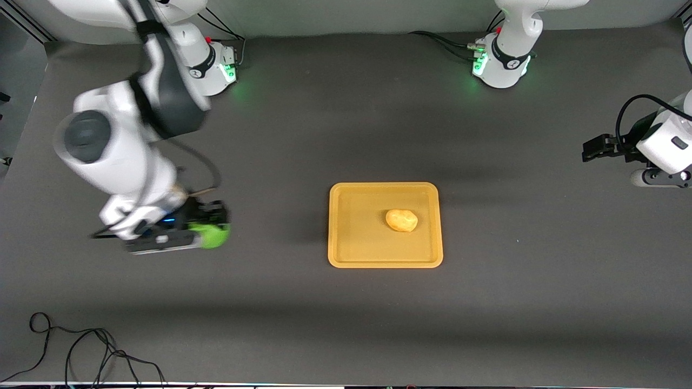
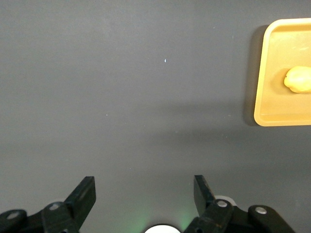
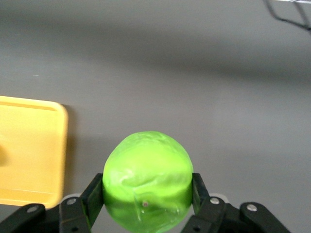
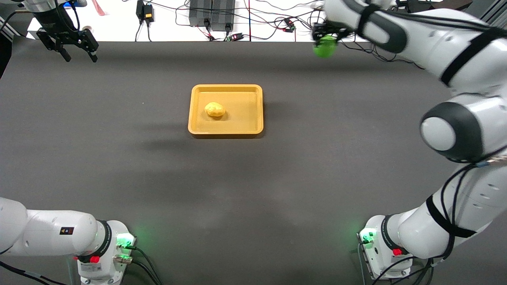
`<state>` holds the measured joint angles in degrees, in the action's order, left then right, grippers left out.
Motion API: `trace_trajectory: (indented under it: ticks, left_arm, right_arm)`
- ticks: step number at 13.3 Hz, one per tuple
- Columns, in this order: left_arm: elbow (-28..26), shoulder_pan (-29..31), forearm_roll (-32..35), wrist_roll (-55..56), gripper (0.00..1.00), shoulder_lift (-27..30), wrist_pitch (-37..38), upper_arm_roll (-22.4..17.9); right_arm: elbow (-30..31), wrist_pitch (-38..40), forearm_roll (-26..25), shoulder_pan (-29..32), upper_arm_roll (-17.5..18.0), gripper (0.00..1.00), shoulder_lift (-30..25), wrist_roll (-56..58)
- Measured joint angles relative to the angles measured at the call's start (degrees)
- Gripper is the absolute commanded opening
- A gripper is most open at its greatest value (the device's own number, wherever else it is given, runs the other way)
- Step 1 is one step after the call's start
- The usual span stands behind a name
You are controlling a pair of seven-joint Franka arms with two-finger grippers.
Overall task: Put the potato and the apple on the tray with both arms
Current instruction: 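Carry the apple with the right gripper over the tray beside the potato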
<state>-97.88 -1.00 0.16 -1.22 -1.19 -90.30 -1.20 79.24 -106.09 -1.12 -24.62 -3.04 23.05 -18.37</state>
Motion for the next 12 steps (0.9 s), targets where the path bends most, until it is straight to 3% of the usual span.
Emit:
trace_trajectory:
  ticks: [6,12]
  left_arm:
    - [-0.09,-0.47,0.04,1.48,0.91,-0.05,-0.01,-0.29]
    - [-0.37,-0.47,0.06,1.52,0.91,-0.05,-0.02,-0.31]
  right_arm:
    - [-16.22,1.09,-0.22,-15.13,0.15,0.49,16.45,-22.92]
    - [-18.78,-9.50,-0.25,-21.65,0.08,0.49,27.14,-30.99]
